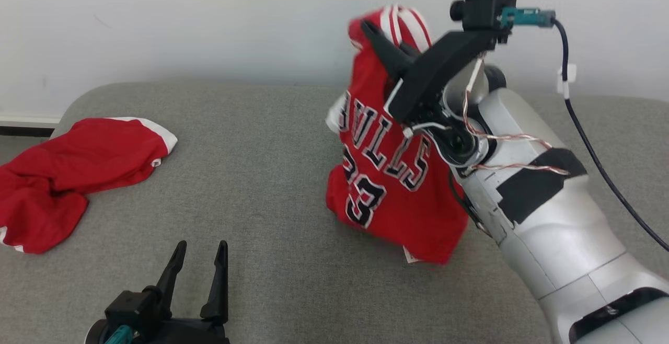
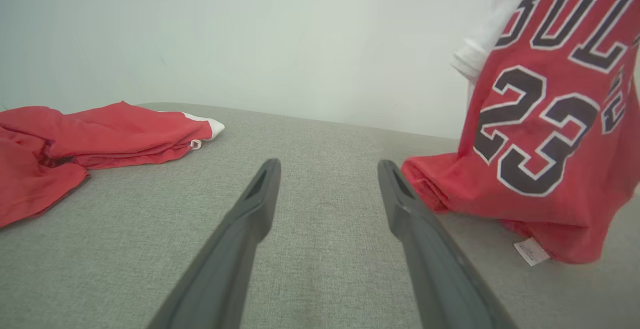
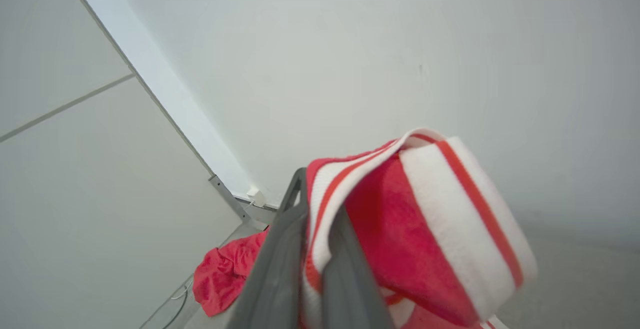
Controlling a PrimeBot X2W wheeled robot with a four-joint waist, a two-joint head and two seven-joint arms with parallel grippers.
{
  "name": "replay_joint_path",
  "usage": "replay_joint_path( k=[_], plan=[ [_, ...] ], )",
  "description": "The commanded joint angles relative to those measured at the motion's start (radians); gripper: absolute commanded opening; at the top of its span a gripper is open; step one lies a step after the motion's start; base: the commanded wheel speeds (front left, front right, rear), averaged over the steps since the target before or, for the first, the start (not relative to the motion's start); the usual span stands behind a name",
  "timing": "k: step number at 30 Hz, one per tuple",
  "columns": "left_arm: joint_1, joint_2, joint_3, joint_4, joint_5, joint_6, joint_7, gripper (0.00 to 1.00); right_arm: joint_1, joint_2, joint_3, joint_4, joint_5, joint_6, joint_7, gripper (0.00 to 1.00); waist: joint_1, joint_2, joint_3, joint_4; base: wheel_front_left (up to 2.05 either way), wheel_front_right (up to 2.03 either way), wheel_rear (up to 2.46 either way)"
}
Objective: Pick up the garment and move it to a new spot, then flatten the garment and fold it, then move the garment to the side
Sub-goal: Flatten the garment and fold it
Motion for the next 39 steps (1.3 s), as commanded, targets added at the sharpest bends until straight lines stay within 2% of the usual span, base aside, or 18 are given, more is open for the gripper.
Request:
replay_joint_path(
  k=[1, 6, 9, 11, 12, 16, 24, 28, 32, 33, 34, 39],
  plan=[
    [-0.001, 0.006, 0.005, 0.002, -0.005, 0.001, -0.006, 1.00, -0.047, -0.002, 0.041, -0.048, 0.029, -0.002, -0.058, 0.00, 0.0001, -0.0001, -0.006, -0.007, 0.00, 0.00, 0.00],
    [-0.012, 0.008, 0.009, 0.005, -0.008, 0.002, -0.010, 1.00, -0.143, -0.001, 0.104, -0.137, 0.147, -0.002, -0.235, 0.00, 0.0001, -0.0001, -0.005, -0.014, 0.00, 0.00, 0.00],
    [-0.012, 0.005, 0.012, 0.008, -0.009, 0.004, -0.012, 1.00, -0.163, -0.001, 0.114, -0.104, 0.153, -0.002, -0.329, 0.00, 0.0001, -0.0001, -0.004, -0.020, 0.00, 0.00, 0.00],
    [-0.008, 0.004, 0.015, 0.010, -0.010, 0.005, -0.013, 1.00, -0.156, -0.002, 0.116, -0.046, 0.115, -0.002, -0.368, 0.00, 0.0001, -0.0001, -0.002, -0.028, 0.00, 0.00, 0.00],
    [-0.008, 0.004, 0.015, 0.010, -0.010, 0.005, -0.013, 1.00, -0.156, -0.002, 0.116, -0.046, 0.115, -0.002, -0.368, 0.00, 0.0001, -0.0001, -0.002, -0.028, 0.00, 0.00, 0.00],
    [0.001, 0.000, 0.019, 0.011, -0.013, 0.005, -0.014, 1.00, -0.097, -0.051, 0.118, 0.102, 0.011, -0.002, -0.397, 0.00, 0.0001, -0.0001, 0.000, -0.041, 0.00, 0.00, 0.00],
    [0.021, -0.005, 0.020, 0.014, -0.013, 0.004, -0.015, 1.00, 0.146, -0.176, 0.085, 0.316, -0.110, -0.002, -0.383, 0.00, 0.0001, -0.0001, -0.014, -0.077, 0.00, 0.00, 0.00],
    [0.029, -0.006, 0.020, 0.009, -0.010, 0.005, -0.015, 1.00, 0.250, -0.206, 0.032, 0.441, -0.136, -0.002, -0.419, 0.00, 0.0001, -0.0001, -0.018, -0.096, 0.00, 0.00, 0.00],
    [0.038, -0.009, 0.018, 0.006, -0.007, 0.005, -0.014, 1.00, 0.324, -0.208, -0.032, 0.515, -0.125, -0.002, -0.449, 0.00, 0.0001, -0.0001, -0.020, -0.107, 0.00, 0.00, 0.00],
    [0.041, -0.010, 0.018, 0.006, -0.007, 0.004, -0.014, 1.00, 0.344, -0.204, -0.044, 0.523, -0.124, -0.002, -0.452, 0.45, 0.0001, -0.0001, -0.021, -0.111, 0.00, 0.00, 0.00],
    [0.043, -0.010, 0.019, 0.005, -0.007, 0.005, -0.014, 1.00, 0.361, -0.200, -0.054, 0.528, -0.123, -0.002, -0.450, 1.00, 0.0001, -0.0001, -0.021, -0.114, 0.00, 0.00, 0.00],
    [0.049, -0.013, 0.015, 0.006, -0.006, 0.005, -0.014, 1.00, 0.429, -0.186, -0.081, 0.540, -0.123, -0.002, -0.395, 1.00, 0.0001, -0.0001, -0.031, -0.119, 0.00, 0.00, 0.00]
  ],
)
